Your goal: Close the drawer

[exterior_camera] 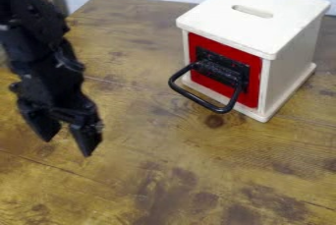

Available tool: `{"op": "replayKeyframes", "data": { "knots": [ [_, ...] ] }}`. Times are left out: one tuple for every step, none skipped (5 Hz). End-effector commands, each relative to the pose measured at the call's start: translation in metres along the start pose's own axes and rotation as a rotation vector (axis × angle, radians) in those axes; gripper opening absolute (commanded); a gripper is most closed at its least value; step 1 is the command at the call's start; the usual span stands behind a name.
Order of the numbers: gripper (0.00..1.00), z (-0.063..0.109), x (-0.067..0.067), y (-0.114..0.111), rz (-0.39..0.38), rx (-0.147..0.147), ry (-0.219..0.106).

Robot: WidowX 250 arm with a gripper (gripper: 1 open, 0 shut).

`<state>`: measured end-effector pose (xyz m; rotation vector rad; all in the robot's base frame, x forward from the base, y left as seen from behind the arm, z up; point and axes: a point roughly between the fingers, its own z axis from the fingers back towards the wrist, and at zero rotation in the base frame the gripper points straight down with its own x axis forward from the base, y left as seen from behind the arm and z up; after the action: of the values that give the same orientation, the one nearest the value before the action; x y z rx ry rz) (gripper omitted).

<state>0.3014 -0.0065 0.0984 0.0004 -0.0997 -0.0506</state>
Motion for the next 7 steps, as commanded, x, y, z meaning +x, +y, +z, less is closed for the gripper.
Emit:
{"op": "replayKeyframes", "data": {
  "knots": [
    [1.00, 0.015, 0.007, -0.007, 0.006, 0.006, -0.050],
    [1.00, 0.005, 0.009, 0.006, 0.071, 0.012, -0.050],
    [1.00, 0.008, 0.011, 0.008, 0.077, 0.010, -0.037],
    [1.00, 0.014, 0.015, 0.008, 0.082, 0.008, -0.048],
    [1.00, 0.016, 0.015, 0.007, 0.086, 0.006, -0.049],
    [1.00, 0.011, 0.012, 0.016, 0.086, 0.005, -0.059],
    [1.00, 0.006, 0.006, 0.019, 0.079, 0.008, -0.042]
  ]
}}
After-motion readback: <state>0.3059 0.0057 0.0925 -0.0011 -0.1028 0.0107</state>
